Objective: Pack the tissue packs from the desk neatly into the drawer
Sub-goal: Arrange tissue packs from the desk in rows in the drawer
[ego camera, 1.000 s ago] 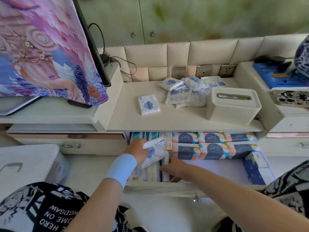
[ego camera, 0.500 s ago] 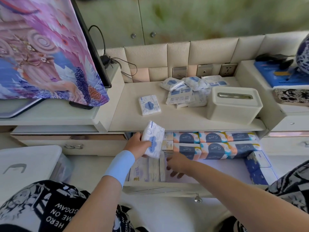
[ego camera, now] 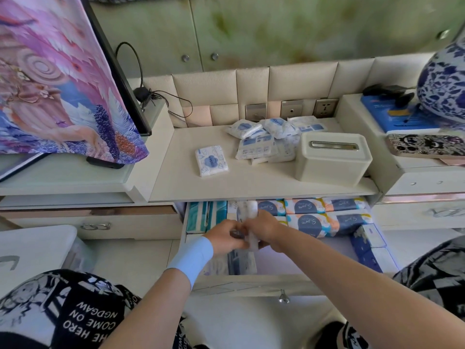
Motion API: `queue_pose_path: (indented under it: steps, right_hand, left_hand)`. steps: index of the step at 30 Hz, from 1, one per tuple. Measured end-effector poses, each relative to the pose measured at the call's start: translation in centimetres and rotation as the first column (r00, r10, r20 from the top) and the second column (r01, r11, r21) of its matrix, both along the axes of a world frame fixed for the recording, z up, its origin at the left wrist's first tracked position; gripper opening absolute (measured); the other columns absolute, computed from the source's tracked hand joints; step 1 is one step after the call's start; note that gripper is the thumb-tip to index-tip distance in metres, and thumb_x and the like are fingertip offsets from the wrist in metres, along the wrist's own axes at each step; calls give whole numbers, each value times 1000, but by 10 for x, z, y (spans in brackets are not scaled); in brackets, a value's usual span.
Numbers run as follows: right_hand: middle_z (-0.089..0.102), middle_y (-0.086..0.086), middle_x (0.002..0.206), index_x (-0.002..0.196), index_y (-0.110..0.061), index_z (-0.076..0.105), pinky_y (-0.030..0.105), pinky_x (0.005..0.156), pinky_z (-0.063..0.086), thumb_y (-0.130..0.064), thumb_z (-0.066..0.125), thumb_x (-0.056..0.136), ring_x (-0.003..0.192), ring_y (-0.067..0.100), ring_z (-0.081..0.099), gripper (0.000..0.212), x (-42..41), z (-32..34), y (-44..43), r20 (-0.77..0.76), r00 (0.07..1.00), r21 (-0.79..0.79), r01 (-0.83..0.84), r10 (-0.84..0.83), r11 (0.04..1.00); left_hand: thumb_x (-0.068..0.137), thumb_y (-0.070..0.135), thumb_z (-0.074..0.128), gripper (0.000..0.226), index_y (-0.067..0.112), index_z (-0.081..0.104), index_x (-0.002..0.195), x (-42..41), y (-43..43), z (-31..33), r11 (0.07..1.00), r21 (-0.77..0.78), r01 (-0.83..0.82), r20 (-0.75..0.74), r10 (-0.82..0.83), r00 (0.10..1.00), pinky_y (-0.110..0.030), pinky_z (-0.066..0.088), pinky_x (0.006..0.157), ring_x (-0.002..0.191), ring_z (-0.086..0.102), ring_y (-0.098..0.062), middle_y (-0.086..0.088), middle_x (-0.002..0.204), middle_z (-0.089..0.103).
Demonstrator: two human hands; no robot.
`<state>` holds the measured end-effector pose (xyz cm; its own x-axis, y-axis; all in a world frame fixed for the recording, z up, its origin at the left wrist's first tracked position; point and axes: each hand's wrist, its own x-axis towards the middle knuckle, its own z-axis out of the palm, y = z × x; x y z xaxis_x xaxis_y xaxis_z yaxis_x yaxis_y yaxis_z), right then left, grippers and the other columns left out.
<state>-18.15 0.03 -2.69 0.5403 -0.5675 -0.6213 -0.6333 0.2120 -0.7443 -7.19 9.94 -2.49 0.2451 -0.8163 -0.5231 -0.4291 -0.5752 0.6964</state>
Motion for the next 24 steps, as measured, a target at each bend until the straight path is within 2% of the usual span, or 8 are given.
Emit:
queue_pose_path:
  steps: [3, 6, 10, 13, 16, 19, 21, 24]
  right_hand:
    - [62, 12, 94, 106, -9, 54, 34, 63, 53, -13, 49, 92, 83, 25, 62, 16, -8, -4, -10, -80, 996, -107, 17, -25, 994]
    - [64, 10, 88, 96, -10, 60, 30, 60, 50, -15, 50, 86, 77, 23, 61, 15, -11, 1, -20, -62, 995, -234, 66, -82, 970]
    - [65, 9, 86, 97, -11, 61, 38, 70, 55, -17, 50, 88, 78, 24, 62, 16, -12, 8, -33, 96, 953, -252, 302, -287, 919]
    - [64, 7, 84, 101, -9, 60, 32, 66, 49, -19, 46, 92, 75, 22, 61, 19, -17, 15, -41, -51, 982, -423, 142, -180, 895]
    - [65, 17, 104, 112, -1, 60, 35, 76, 49, -18, 41, 95, 97, 32, 63, 31, -23, 12, -40, -276, 959, -384, -171, 64, 907]
    - [60, 9, 94, 110, -4, 57, 28, 65, 45, -23, 42, 94, 90, 26, 60, 29, -29, -5, -35, -401, 884, -267, -365, 242, 892]
    - [59, 6, 91, 109, -6, 55, 27, 67, 47, -24, 41, 96, 88, 23, 59, 26, -27, -17, -28, -474, 819, -228, -470, 324, 853]
    - [64, 11, 115, 123, -4, 56, 32, 81, 49, -23, 41, 100, 106, 27, 62, 34, -20, -33, -11, -509, 801, -219, -475, 315, 852]
  left_hand:
    - [87, 20, 63, 28, 29, 60, 113, 6, 5, -14, 998, 11, 70, 207, -70, 976, -23, 44, 90, 106, 56, -10, 13, 113, 58]
    - [93, 16, 53, 22, 26, 63, 109, -1, 3, -19, 983, 16, 184, 407, -174, 897, -30, 47, 91, 109, 56, -17, 5, 120, 56]
    - [95, 12, 45, 31, 29, 62, 115, -16, -5, -27, 964, 27, 265, 401, -253, 881, -30, 44, 98, 117, 53, -18, 6, 132, 52]
    - [98, 14, 40, 45, 39, 54, 132, -24, -15, -32, 909, 139, 394, 341, -417, 842, -33, 34, 113, 137, 40, -17, 12, 152, 37]
    - [102, 27, 37, 46, 40, 40, 145, -29, -21, -31, 756, 372, 538, 349, -651, 674, -36, 25, 118, 145, 27, -19, 12, 160, 23]
    - [98, 38, 41, 38, 36, 58, 131, -21, -22, -24, 748, 440, 497, 476, -663, 577, -35, 42, 99, 126, 50, -23, 3, 144, 49]
    - [93, 37, 49, 30, 34, 66, 118, -9, -19, -21, 762, 454, 462, 567, -647, 510, -32, 42, 87, 110, 56, -24, 0, 125, 62]
    - [86, 30, 65, 38, 39, 62, 123, 6, -9, -27, 790, 424, 443, 601, -612, 515, -33, 40, 95, 117, 48, -27, -2, 127, 55]
